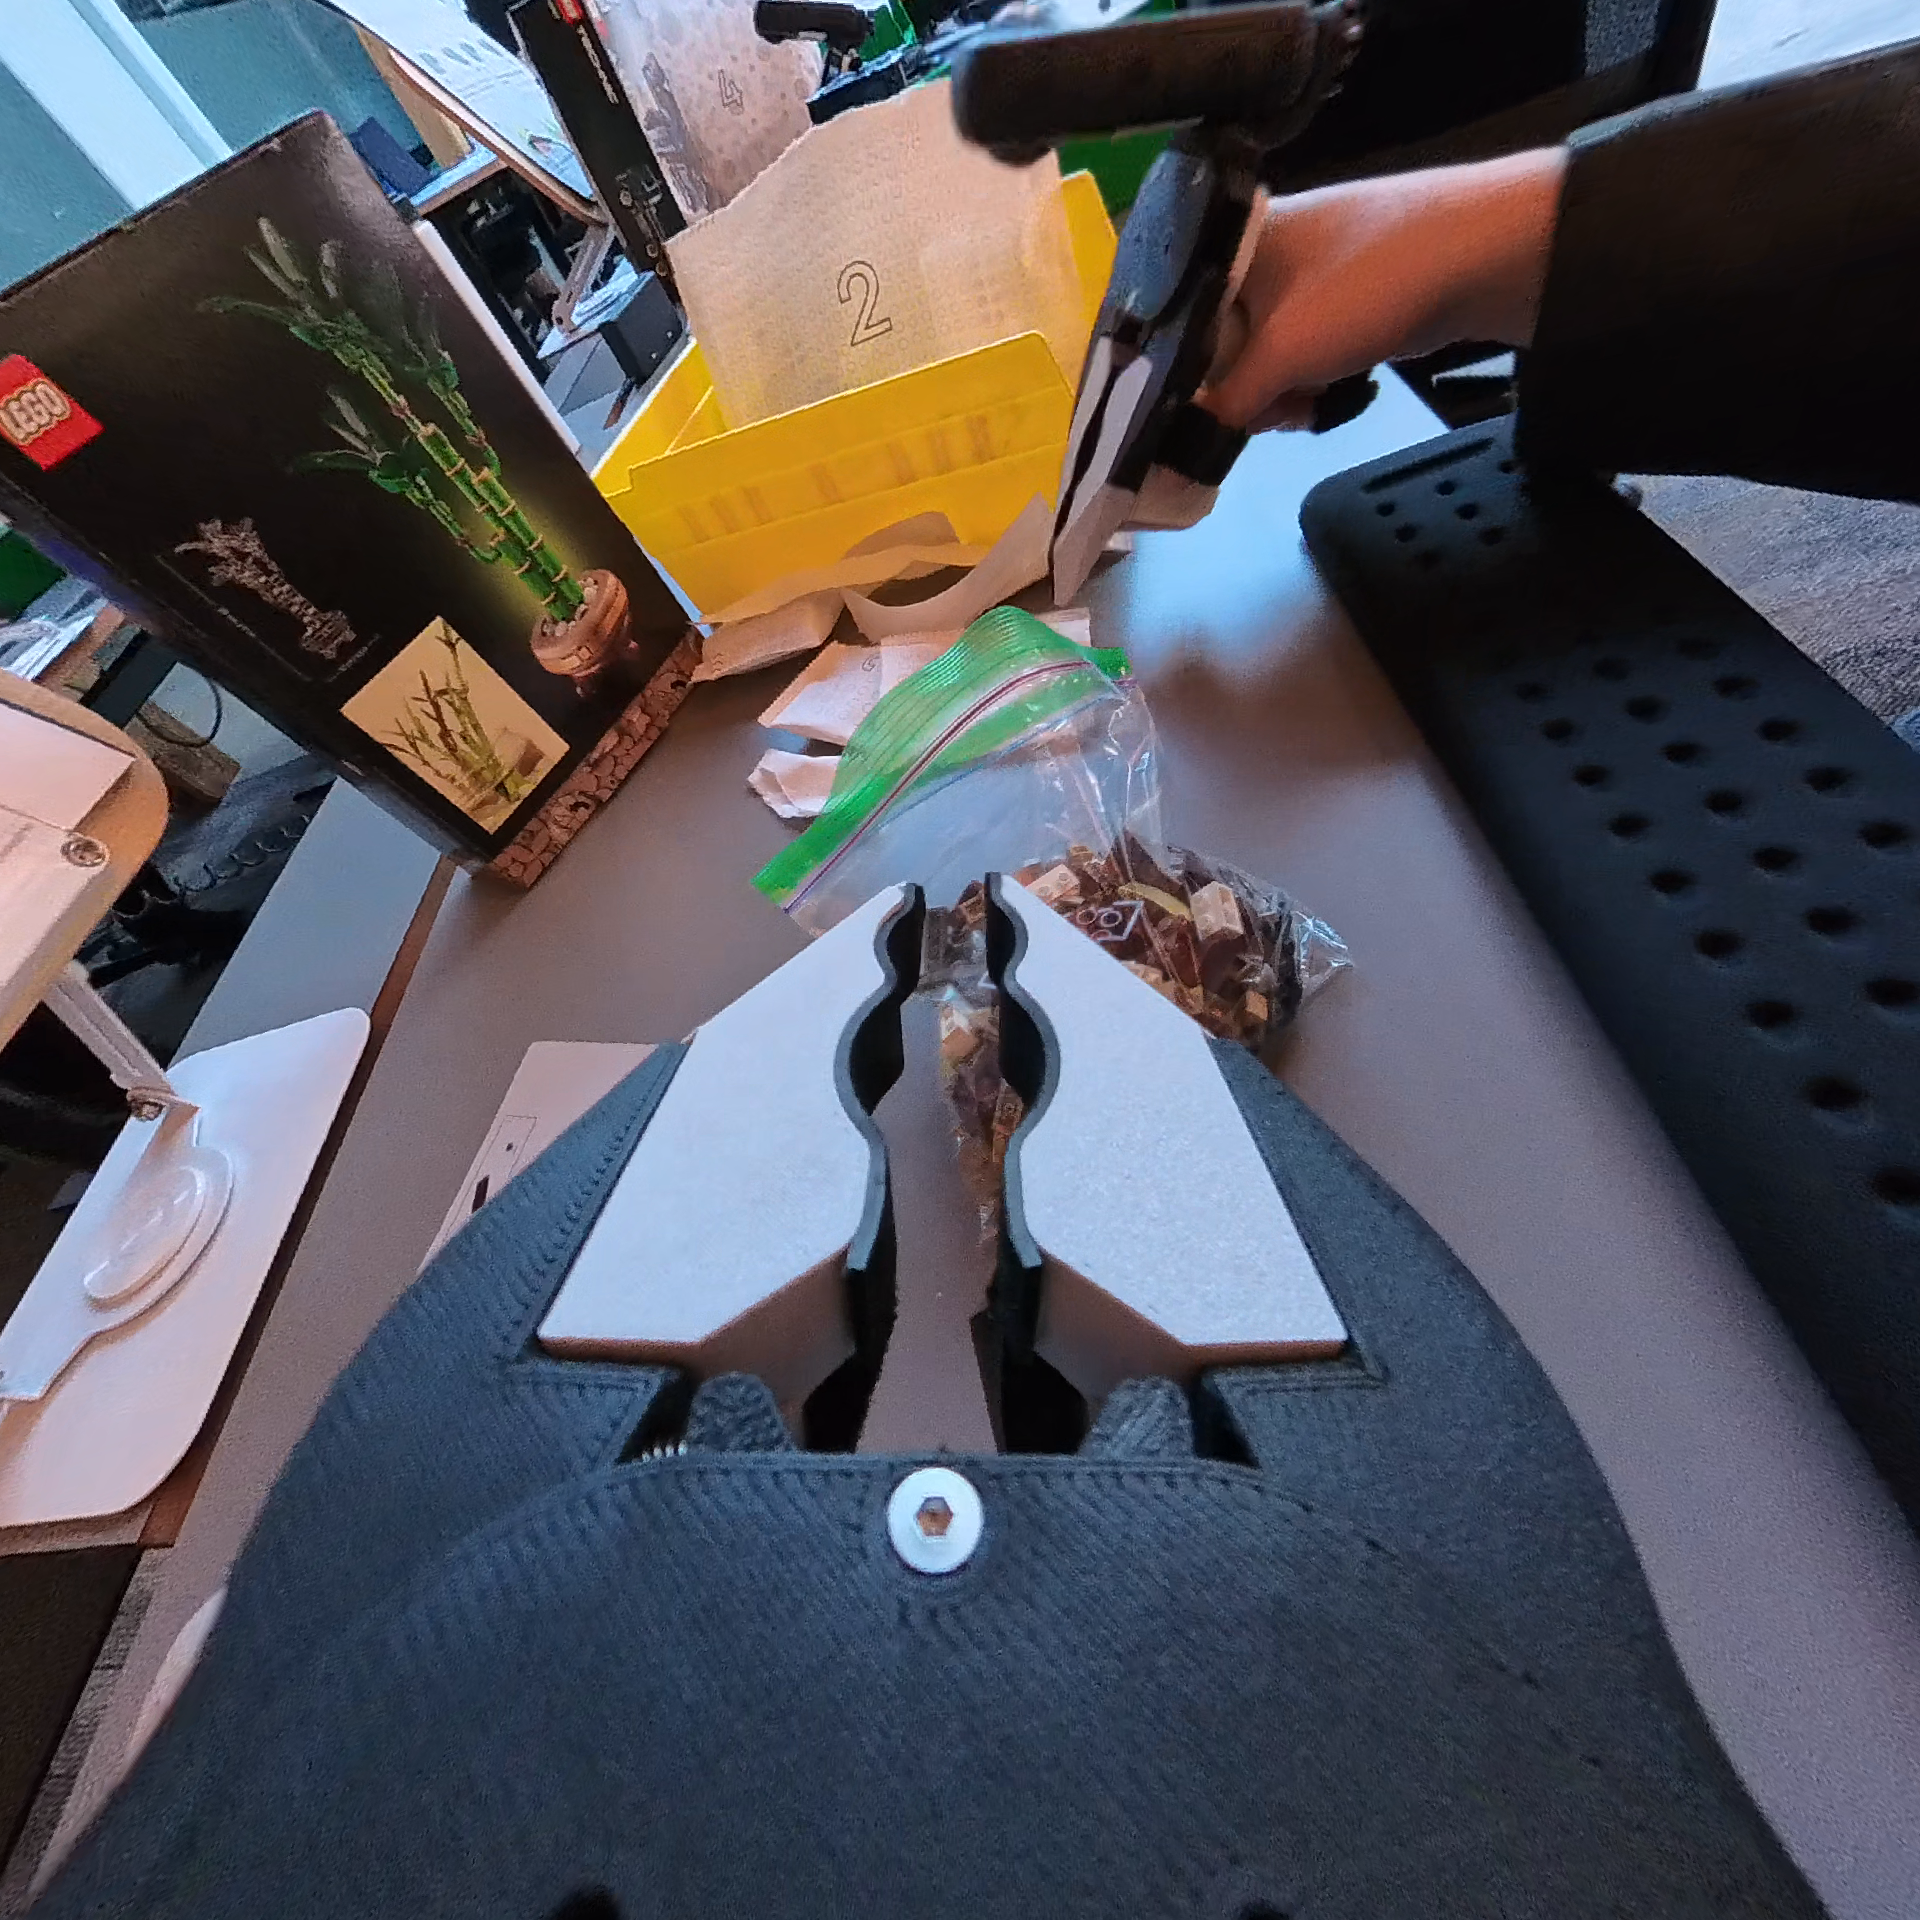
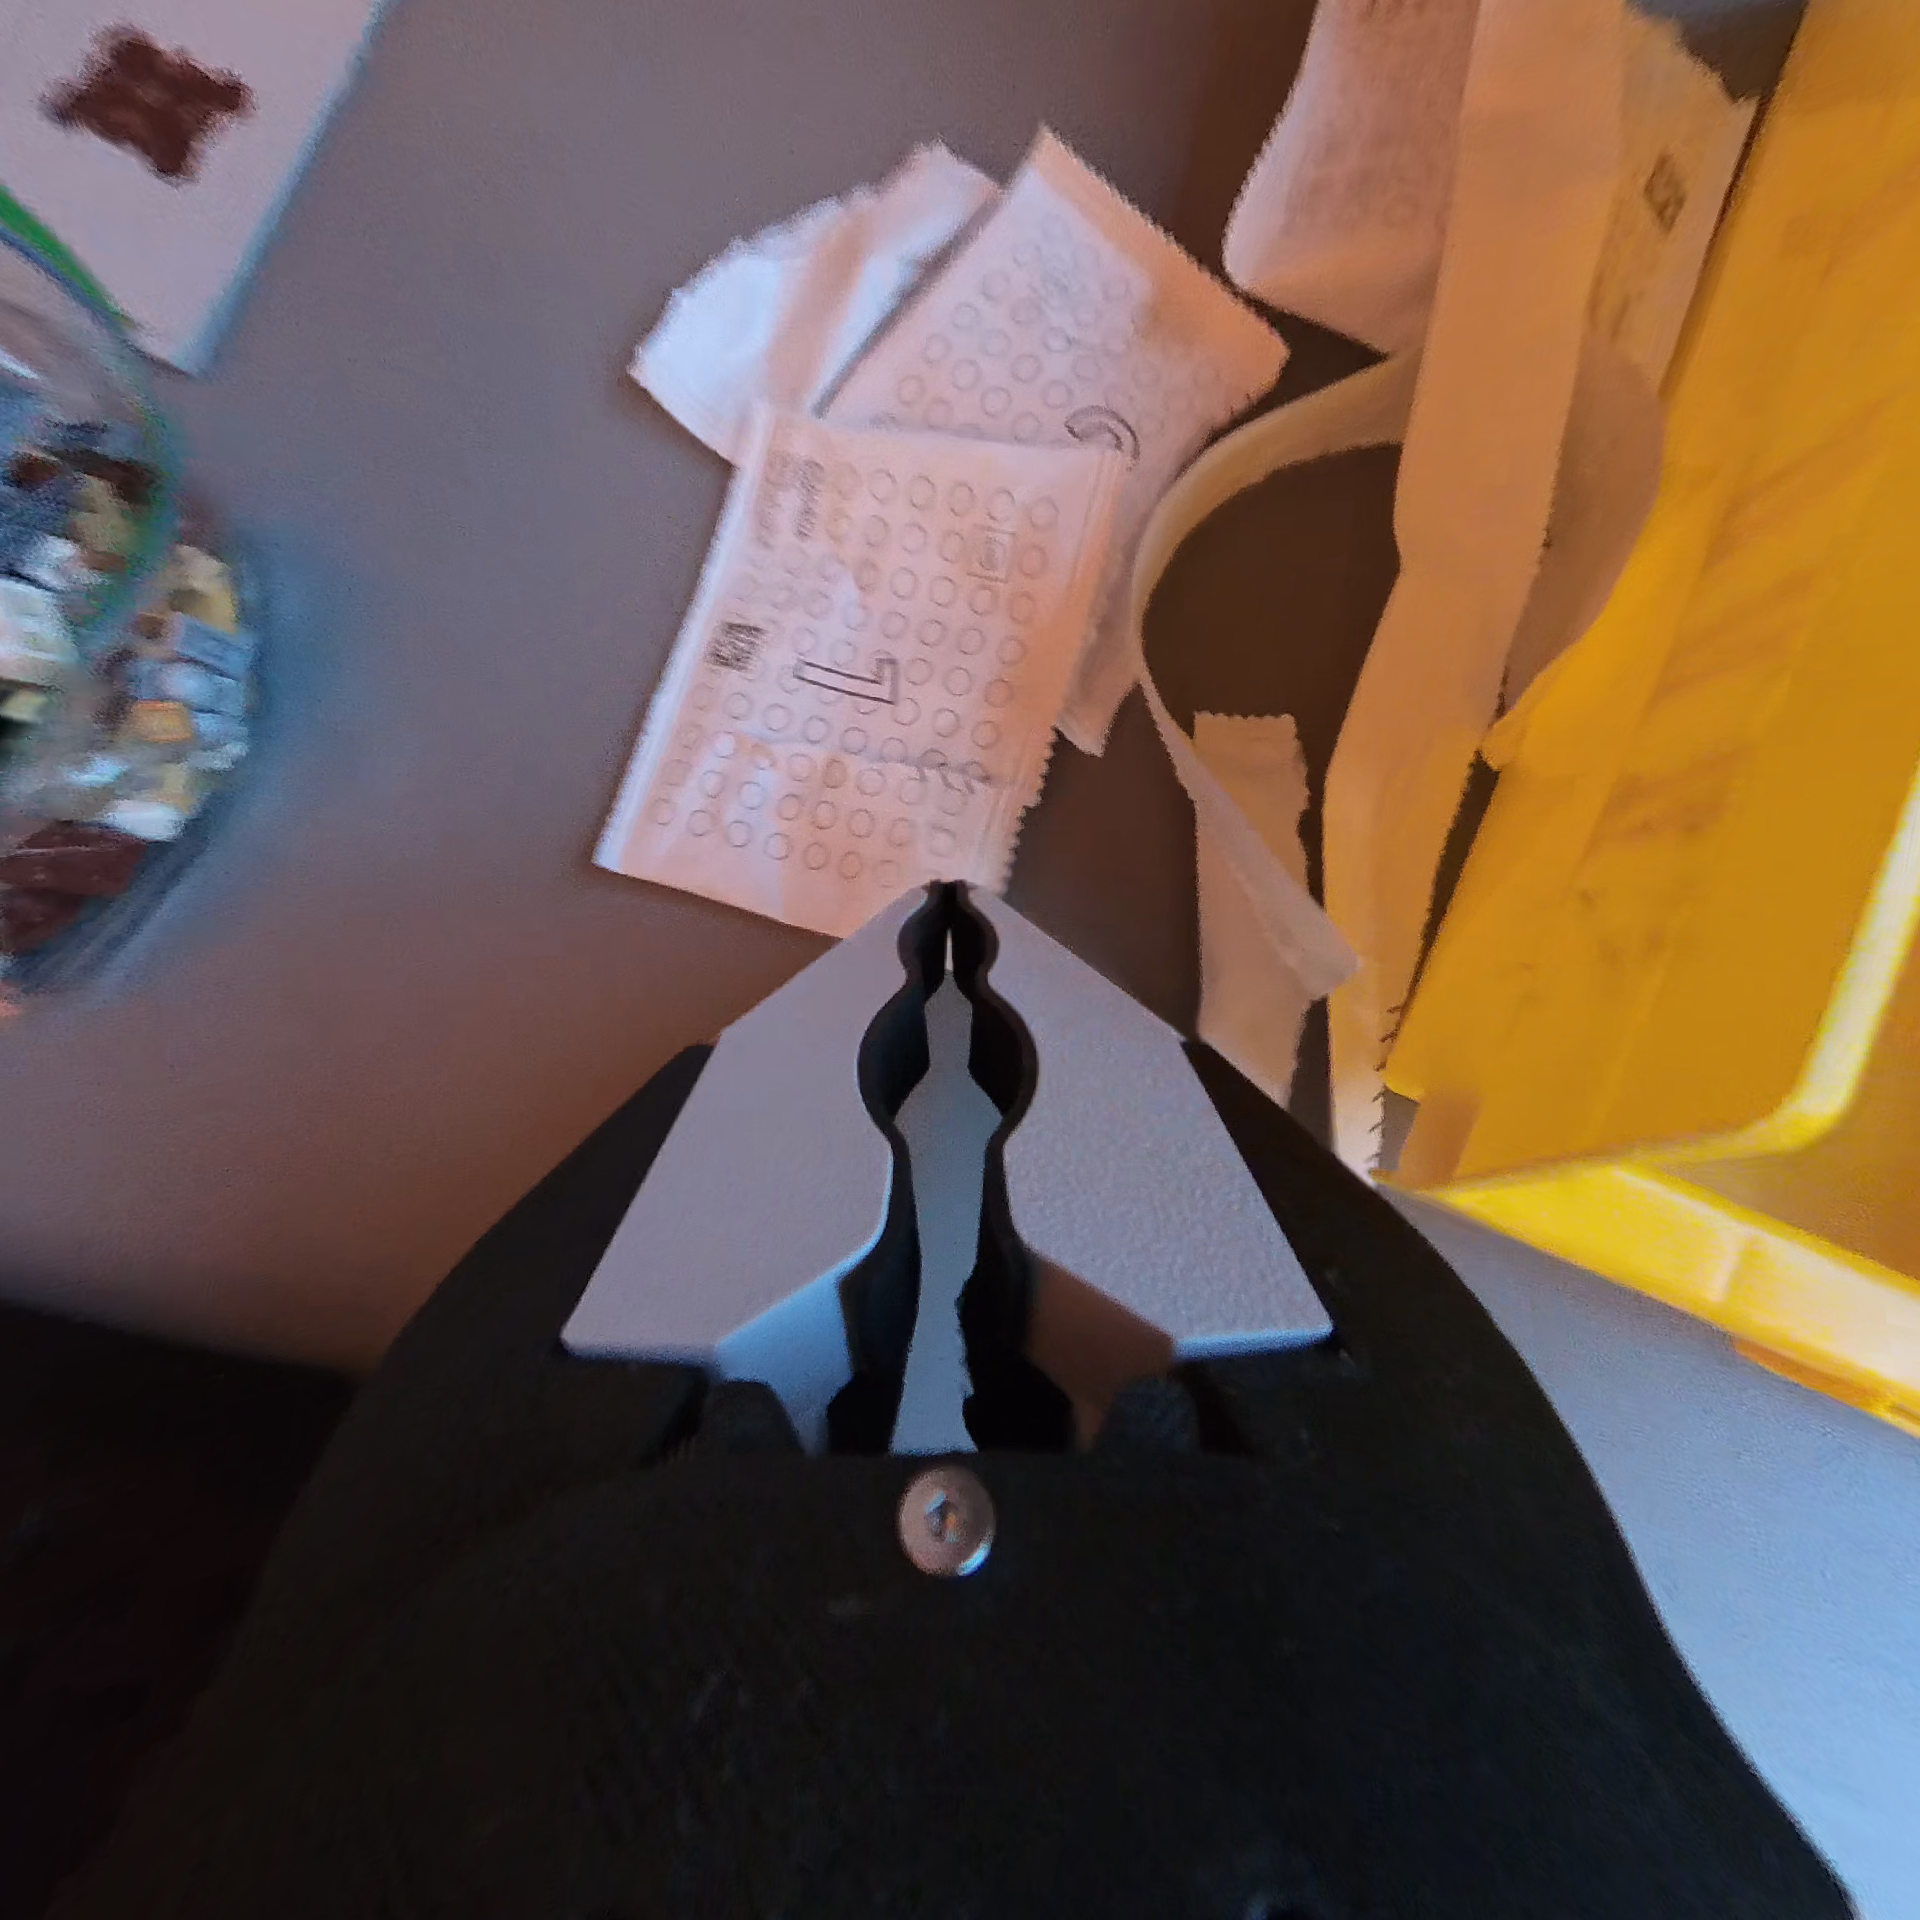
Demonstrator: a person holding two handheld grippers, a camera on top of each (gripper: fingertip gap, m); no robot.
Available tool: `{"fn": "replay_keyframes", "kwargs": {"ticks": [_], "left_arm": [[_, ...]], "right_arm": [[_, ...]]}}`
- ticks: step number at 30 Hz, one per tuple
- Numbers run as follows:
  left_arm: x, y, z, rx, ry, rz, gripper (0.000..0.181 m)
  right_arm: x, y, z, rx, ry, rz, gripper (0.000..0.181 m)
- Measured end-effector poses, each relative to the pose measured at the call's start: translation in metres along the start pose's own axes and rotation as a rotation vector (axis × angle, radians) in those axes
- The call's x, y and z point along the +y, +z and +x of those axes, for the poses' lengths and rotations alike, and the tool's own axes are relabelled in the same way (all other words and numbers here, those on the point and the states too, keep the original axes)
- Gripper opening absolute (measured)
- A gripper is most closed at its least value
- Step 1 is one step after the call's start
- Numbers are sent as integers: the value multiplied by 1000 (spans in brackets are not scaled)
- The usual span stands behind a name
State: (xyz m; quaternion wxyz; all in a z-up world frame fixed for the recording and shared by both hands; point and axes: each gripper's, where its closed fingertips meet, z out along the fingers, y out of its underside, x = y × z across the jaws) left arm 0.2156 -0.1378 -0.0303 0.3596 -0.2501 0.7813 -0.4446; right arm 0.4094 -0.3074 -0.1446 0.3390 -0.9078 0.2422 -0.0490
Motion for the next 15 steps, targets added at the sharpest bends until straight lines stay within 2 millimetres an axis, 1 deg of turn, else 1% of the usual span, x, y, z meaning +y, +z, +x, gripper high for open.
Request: {"fn": "replay_keyframes", "kwargs": {"ticks": [2,4,6,7,8,9,10,11,12,13,14,15], "left_arm": [[1,-1,-2,-3,-10,3,10],[3,-1,-3,-7,-16,0,9],[5,-1,-3,-5,-19,-6,9],[6,0,-3,-3,-20,-10,9],[6,1,-2,0,-19,-15,10],[7,2,0,4,-15,-21,10],[7,2,1,6,-10,-26,10],[7,3,2,8,-3,-32,10],[8,3,3,9,2,-38,10],[8,4,4,12,7,-41,10],[8,4,5,14,10,-43,10],[8,4,5,16,11,-44,10]], "right_arm": [[-8,-12,-12,-46,1,61,0],[-9,-21,-17,-59,-13,75,0],[-10,-22,-10,-26,-2,67,0],[-11,-19,-7,-19,4,66,0],[-11,-13,-2,-8,32,57,10],[-9,-5,3,6,73,30,35],[-3,4,4,3,105,-18,47],[2,12,3,5,126,-63,52],[3,18,6,32,133,-69,50],[-2,19,10,68,131,-38,42],[1,21,8,63,132,-58,23],[0,22,6,52,129,-55,16]]}}
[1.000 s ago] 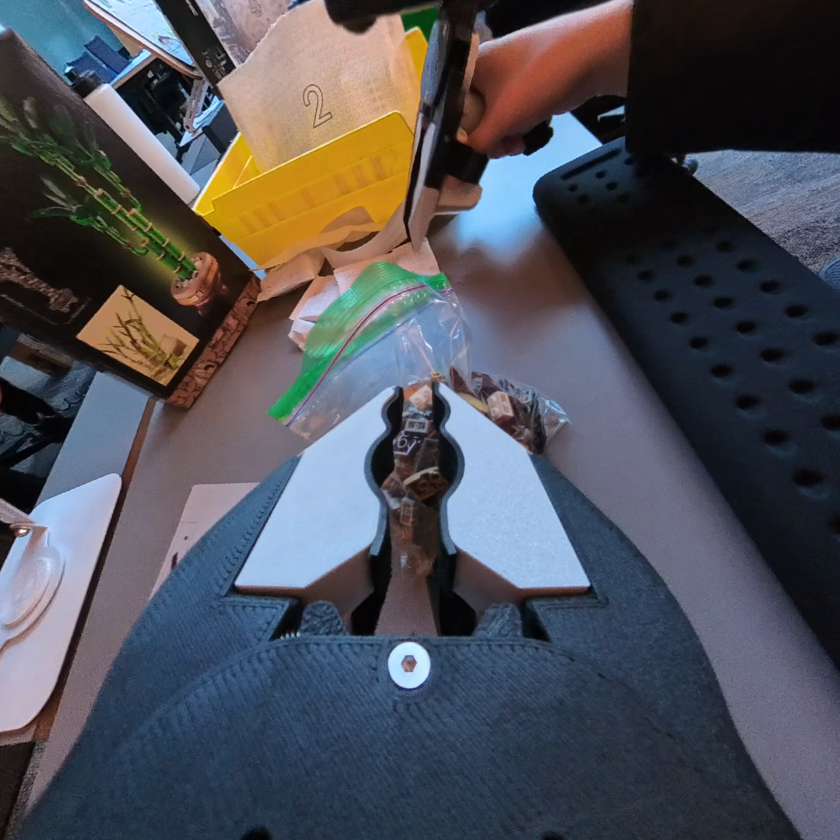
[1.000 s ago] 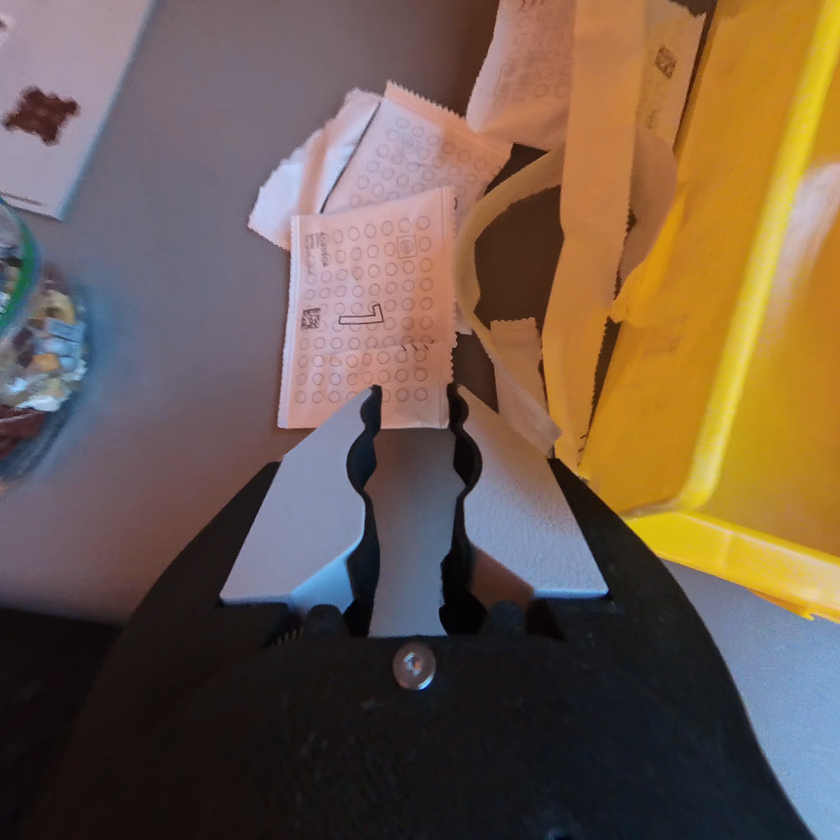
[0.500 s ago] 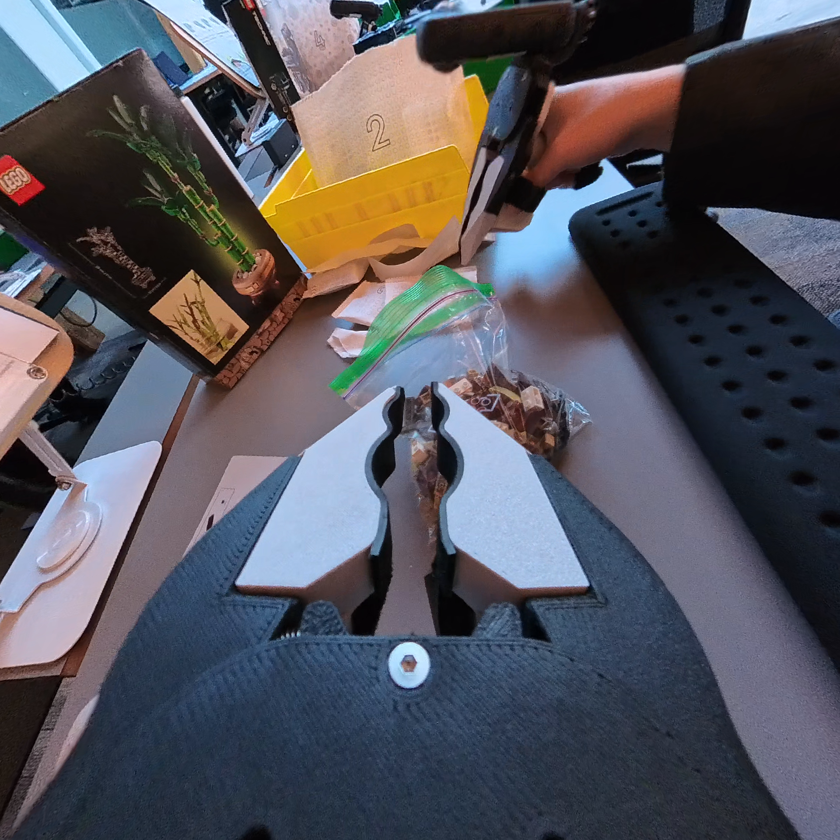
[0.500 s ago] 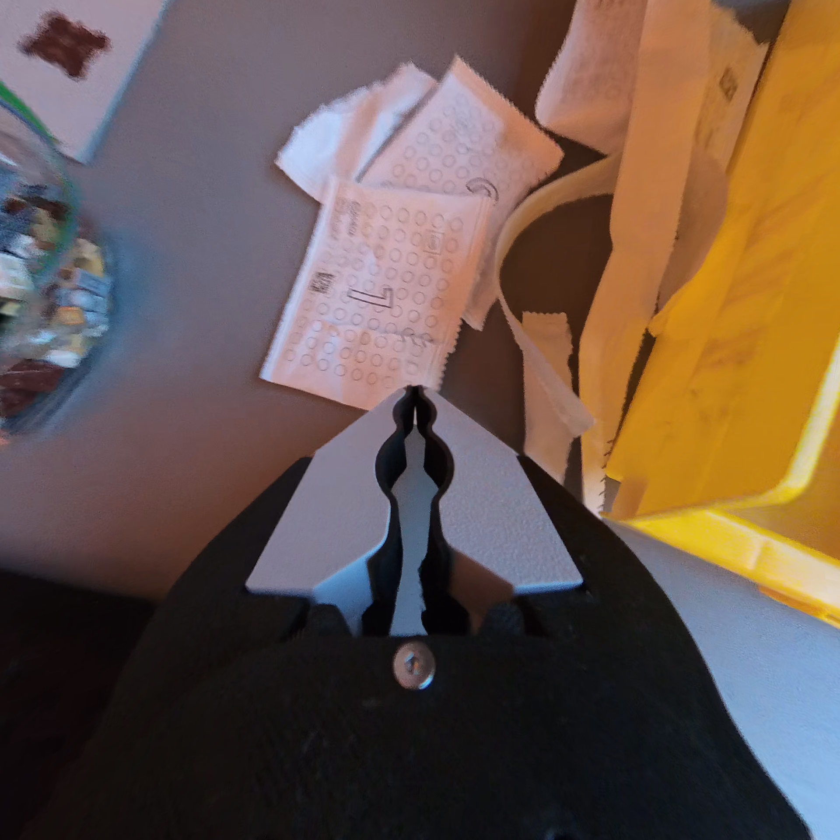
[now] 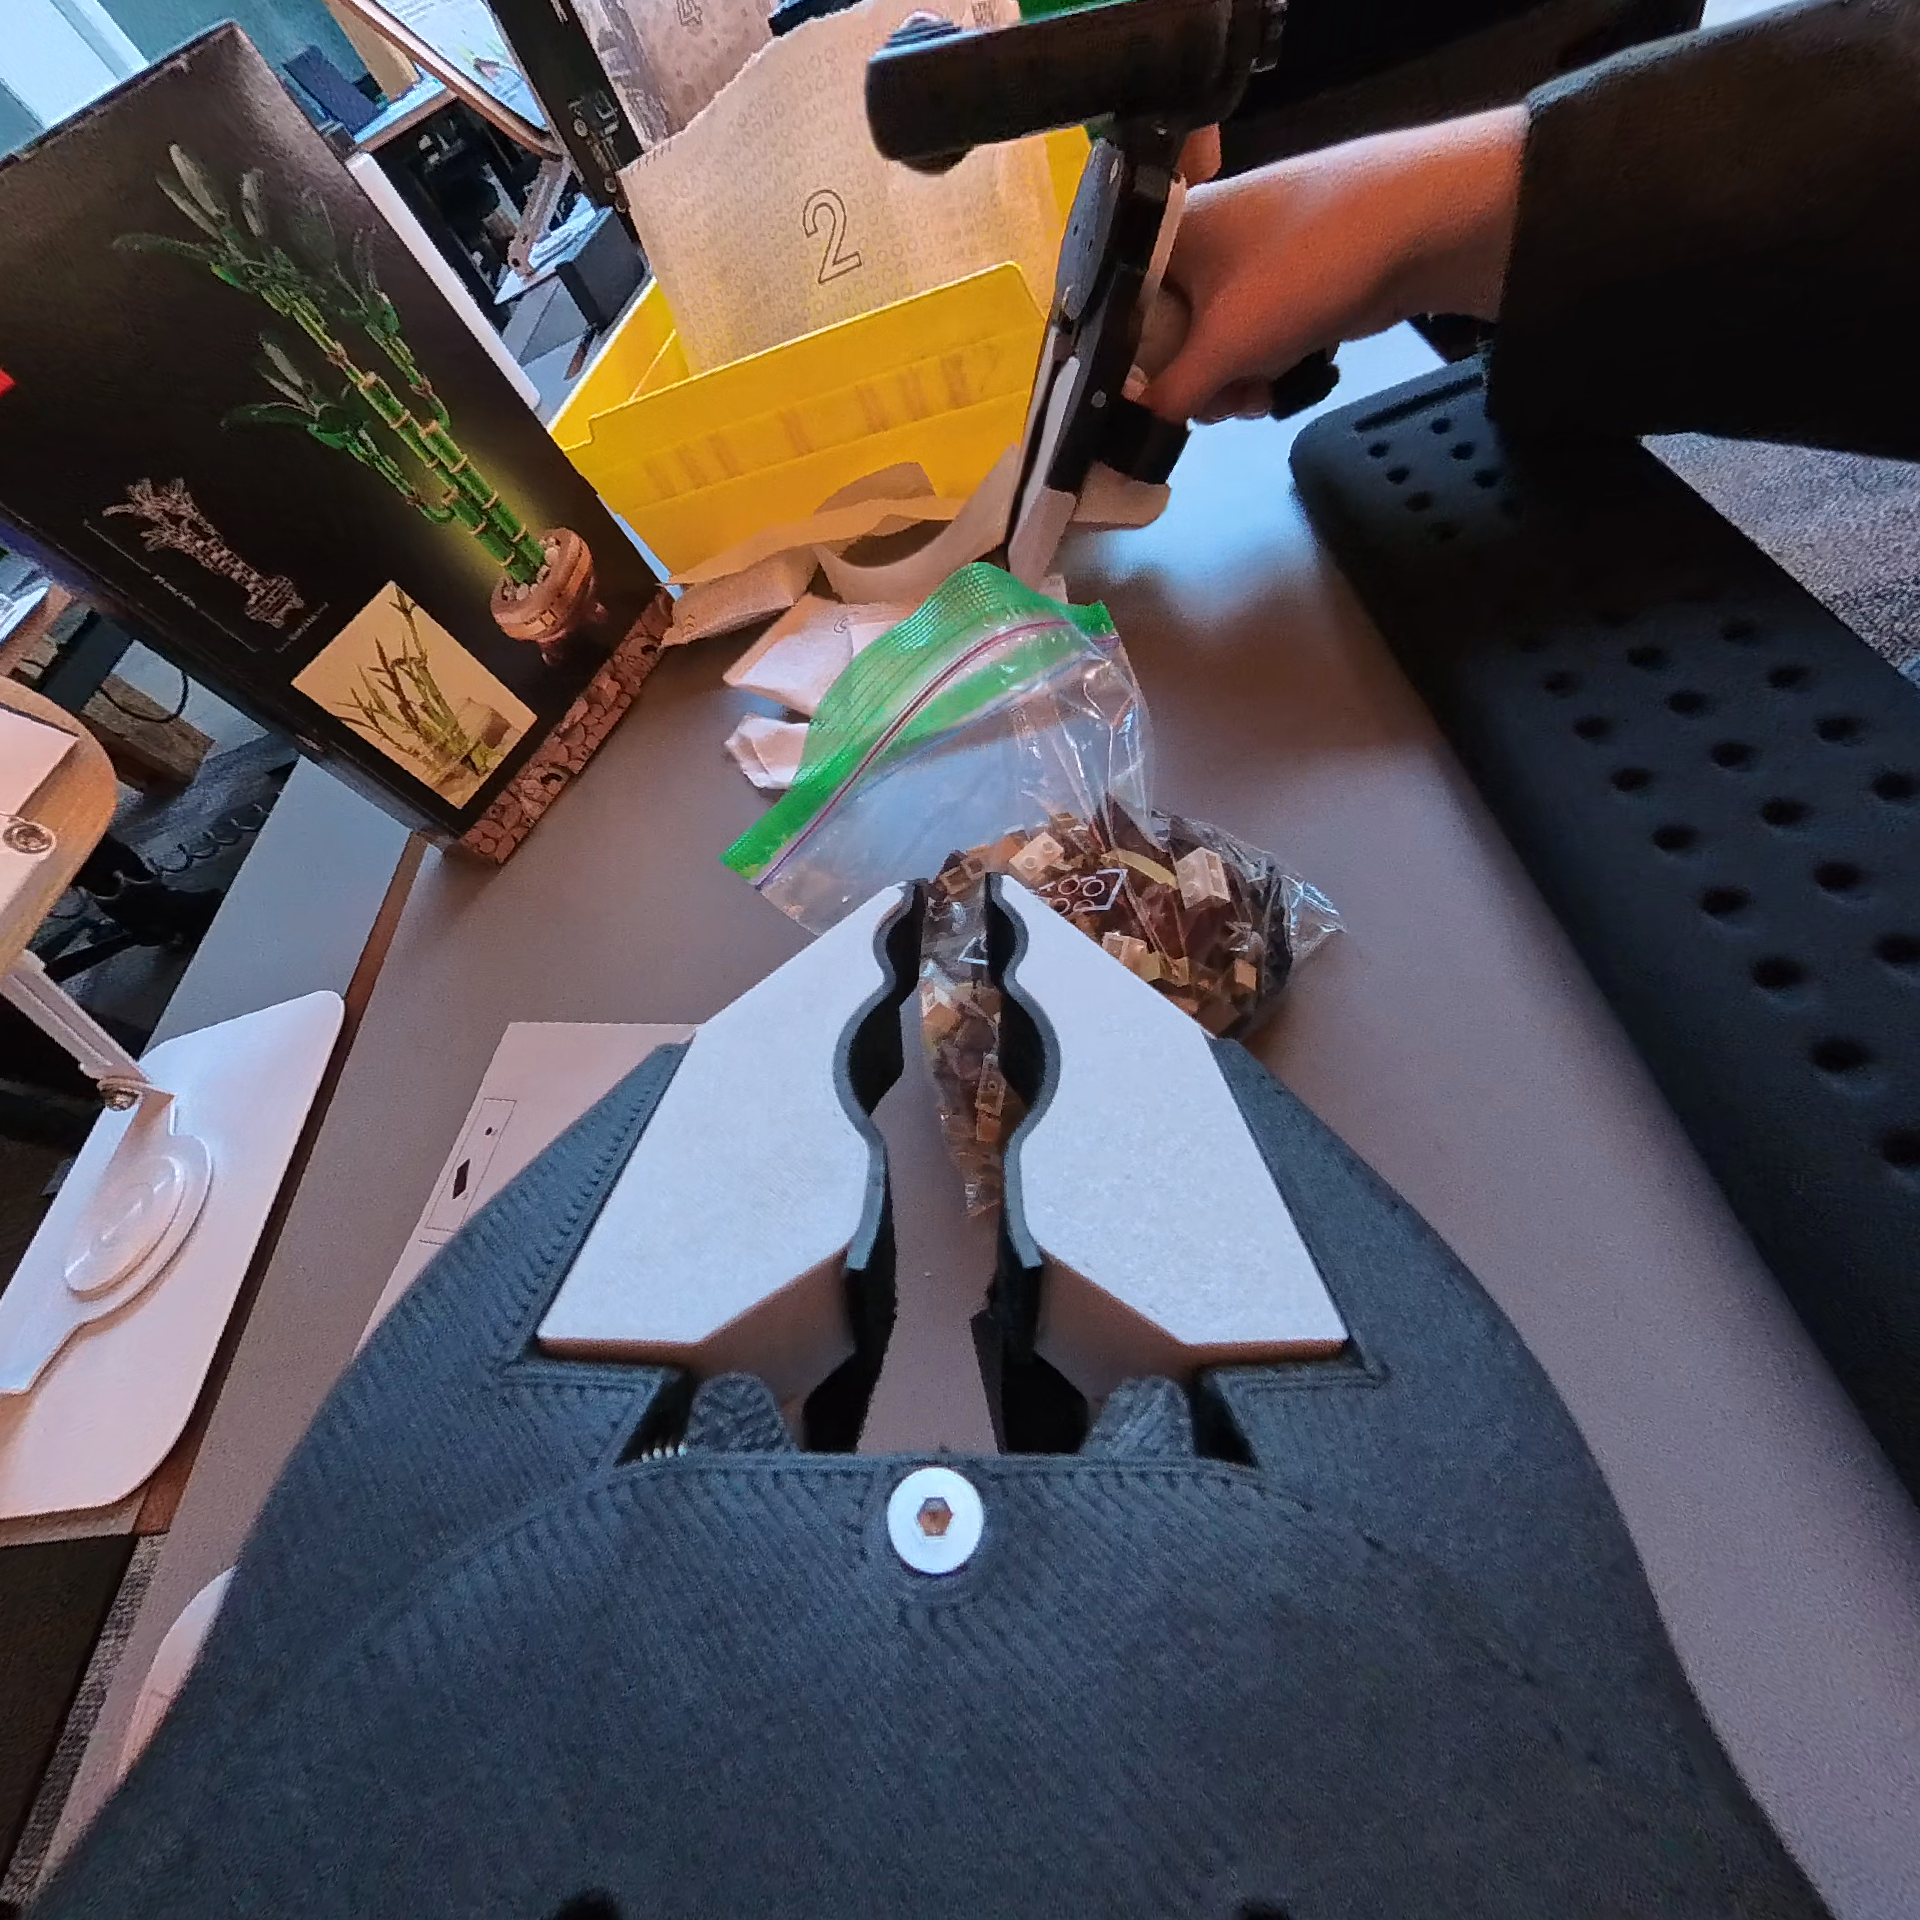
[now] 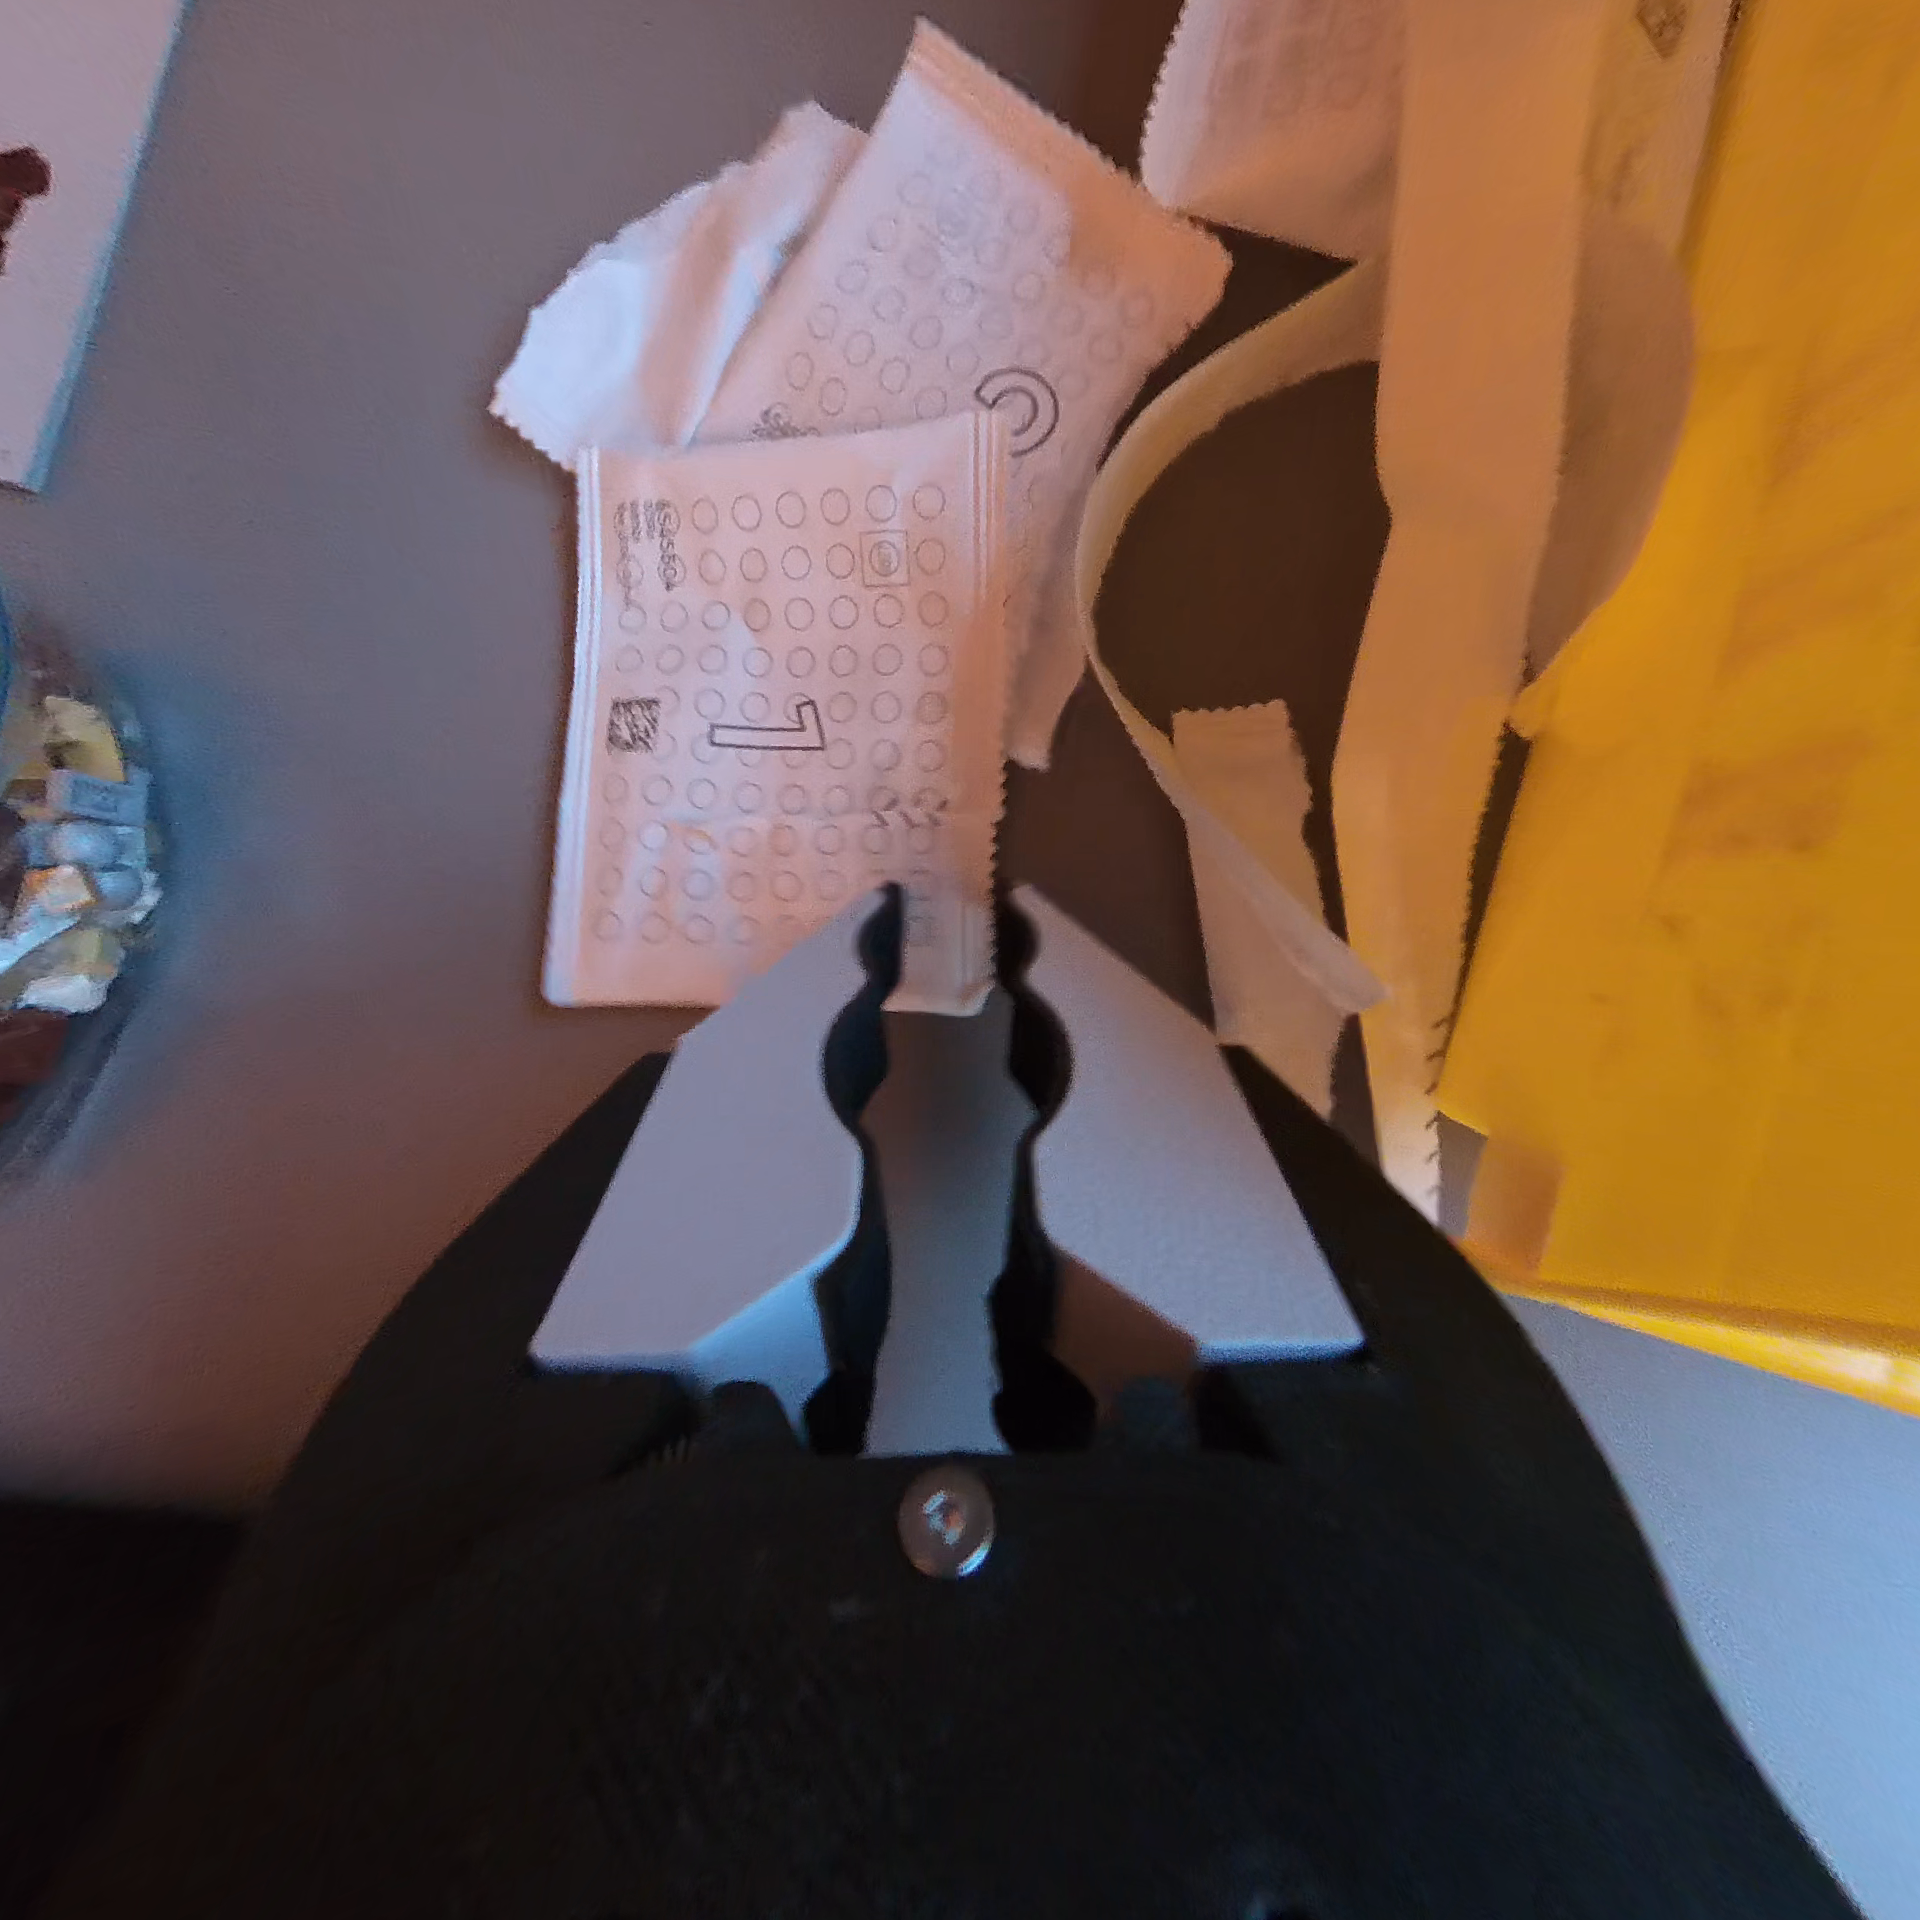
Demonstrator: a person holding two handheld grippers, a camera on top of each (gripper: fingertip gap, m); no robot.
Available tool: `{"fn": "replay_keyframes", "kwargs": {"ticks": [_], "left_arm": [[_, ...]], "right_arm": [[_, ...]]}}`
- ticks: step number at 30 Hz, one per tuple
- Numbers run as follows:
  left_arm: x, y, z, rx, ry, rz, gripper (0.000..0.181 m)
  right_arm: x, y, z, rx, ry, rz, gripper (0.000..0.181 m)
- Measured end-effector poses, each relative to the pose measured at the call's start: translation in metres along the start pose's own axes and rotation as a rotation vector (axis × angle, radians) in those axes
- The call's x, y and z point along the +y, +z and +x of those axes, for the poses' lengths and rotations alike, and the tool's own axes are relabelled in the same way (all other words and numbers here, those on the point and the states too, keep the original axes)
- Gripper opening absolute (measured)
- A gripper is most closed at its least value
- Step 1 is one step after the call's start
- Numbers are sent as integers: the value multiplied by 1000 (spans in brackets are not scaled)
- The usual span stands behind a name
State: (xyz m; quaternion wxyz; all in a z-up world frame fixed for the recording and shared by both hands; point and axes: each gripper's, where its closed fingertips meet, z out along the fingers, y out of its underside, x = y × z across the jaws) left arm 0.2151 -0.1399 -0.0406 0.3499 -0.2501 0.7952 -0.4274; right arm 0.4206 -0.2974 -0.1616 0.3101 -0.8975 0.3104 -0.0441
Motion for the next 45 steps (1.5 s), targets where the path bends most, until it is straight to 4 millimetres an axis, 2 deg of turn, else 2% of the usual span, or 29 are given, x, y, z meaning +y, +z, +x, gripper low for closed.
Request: {"fn": "replay_keyframes", "kwargs": {"ticks": [1,4,10,13,17,19,21,23,26,28,30,32,33,34,35,37,38,39,41,43,45], "left_arm": [[1,0,0,1,0,-2,10],[5,1,-1,-1,-4,-11,10],[10,2,-4,0,-33,-12,11],[12,4,-3,2,-29,-24,11],[11,6,-3,-11,-20,-41,13],[3,7,-4,-18,-60,-10,21],[-15,6,-7,-7,-158,78,34],[-36,5,-15,-18,-275,194,57],[-65,0,-6,105,-401,350,67],[-76,-1,3,174,-448,393,66],[-76,3,15,235,-450,370,57],[-71,7,32,316,-430,316,40],[-68,9,38,343,-417,293,8],[-66,9,44,374,-400,277,0],[-64,9,48,399,-395,261,0],[-62,9,51,426,-401,239,0],[-61,9,50,420,-403,237,0],[-61,9,48,410,-403,241,0],[-63,9,46,395,-404,251,0],[-62,9,44,386,-405,244,0],[-60,9,43,380,-406,237,0]], "right_arm": [[-1,0,-5,-35,-9,10,0],[-4,-6,-20,-146,13,52,0],[-19,-53,-41,-210,-72,204,0],[-15,-68,-47,-212,-116,188,0],[-27,-100,-63,-161,-306,279,0],[-31,-122,-73,-128,-406,280,0],[-38,-148,-95,-146,-516,297,0],[-45,-173,-121,-184,-601,321,0],[-46,-191,-155,-239,-700,324,0],[-43,-193,-174,-281,-747,319,0],[-38,-192,-189,-333,-768,314,0],[-36,-187,-195,-370,-750,311,0],[-33,-184,-198,-401,-745,306,0],[-29,-182,-202,-449,-750,295,0],[-22,-183,-208,-526,-765,284,3],[-17,-193,-212,-664,-770,248,64],[-18,-199,-213,-740,-763,215,85],[-23,-202,-214,-802,-745,177,89],[-40,-188,-211,-803,-706,66,89],[-38,-166,-211,-799,-736,-92,82],[-33,-157,-220,-850,-746,-170,59]]}}
